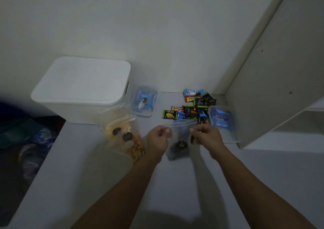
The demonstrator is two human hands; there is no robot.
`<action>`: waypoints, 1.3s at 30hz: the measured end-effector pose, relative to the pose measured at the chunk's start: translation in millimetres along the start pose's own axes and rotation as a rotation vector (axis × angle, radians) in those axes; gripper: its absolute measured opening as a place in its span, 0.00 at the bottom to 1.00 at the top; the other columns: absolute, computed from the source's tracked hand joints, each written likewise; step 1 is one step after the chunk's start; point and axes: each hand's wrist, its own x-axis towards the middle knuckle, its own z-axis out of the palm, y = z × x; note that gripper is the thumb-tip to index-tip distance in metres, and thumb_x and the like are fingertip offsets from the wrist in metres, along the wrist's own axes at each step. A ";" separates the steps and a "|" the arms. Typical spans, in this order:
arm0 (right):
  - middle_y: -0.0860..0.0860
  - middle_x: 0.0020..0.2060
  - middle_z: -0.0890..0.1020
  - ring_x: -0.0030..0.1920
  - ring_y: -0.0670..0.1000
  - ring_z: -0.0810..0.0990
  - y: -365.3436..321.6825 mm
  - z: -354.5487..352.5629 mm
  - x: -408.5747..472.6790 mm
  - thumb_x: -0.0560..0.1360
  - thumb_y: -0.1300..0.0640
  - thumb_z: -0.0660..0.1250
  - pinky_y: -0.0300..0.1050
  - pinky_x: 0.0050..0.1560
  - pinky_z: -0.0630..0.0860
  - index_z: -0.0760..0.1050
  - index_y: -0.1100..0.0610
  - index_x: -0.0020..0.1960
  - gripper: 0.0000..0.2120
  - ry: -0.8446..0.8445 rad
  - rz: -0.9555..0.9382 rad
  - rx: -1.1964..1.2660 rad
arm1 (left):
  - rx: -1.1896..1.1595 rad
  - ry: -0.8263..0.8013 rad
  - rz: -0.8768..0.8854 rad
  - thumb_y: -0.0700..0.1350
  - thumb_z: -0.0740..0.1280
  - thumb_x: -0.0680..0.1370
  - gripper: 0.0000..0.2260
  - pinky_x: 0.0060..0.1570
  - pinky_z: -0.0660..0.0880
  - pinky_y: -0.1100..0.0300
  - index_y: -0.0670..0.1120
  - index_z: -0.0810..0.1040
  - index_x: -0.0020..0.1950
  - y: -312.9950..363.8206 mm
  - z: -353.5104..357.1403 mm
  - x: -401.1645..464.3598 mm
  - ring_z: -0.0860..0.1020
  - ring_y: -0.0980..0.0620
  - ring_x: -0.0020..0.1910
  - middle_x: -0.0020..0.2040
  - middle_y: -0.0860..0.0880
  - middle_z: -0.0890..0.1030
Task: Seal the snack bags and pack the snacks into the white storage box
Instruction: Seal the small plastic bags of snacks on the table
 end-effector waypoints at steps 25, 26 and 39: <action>0.49 0.36 0.85 0.39 0.48 0.83 -68.2 24.8 -23.4 0.70 0.64 0.73 0.40 0.44 0.80 0.82 0.49 0.37 0.10 0.033 -0.448 0.030 | -0.113 0.183 0.323 0.36 0.73 0.71 0.04 0.41 0.78 0.70 0.43 0.85 0.44 62.7 -60.9 -6.8 0.82 0.59 0.36 0.37 0.50 0.85; 0.48 0.35 0.85 0.38 0.47 0.83 -70.8 25.9 -23.7 0.70 0.64 0.74 0.41 0.43 0.80 0.81 0.48 0.36 0.11 0.035 -0.458 0.043 | -0.130 0.189 0.323 0.35 0.72 0.71 0.04 0.41 0.78 0.69 0.43 0.84 0.43 64.7 -61.1 -7.0 0.82 0.60 0.37 0.37 0.50 0.84; 0.51 0.33 0.82 0.35 0.48 0.78 -85.5 25.0 -28.5 0.69 0.63 0.74 0.47 0.40 0.78 0.80 0.57 0.39 0.04 -0.040 -0.557 -0.090 | -0.076 0.026 0.382 0.34 0.73 0.71 0.04 0.48 0.79 0.55 0.37 0.79 0.41 79.8 -61.3 -5.0 0.80 0.51 0.40 0.38 0.44 0.81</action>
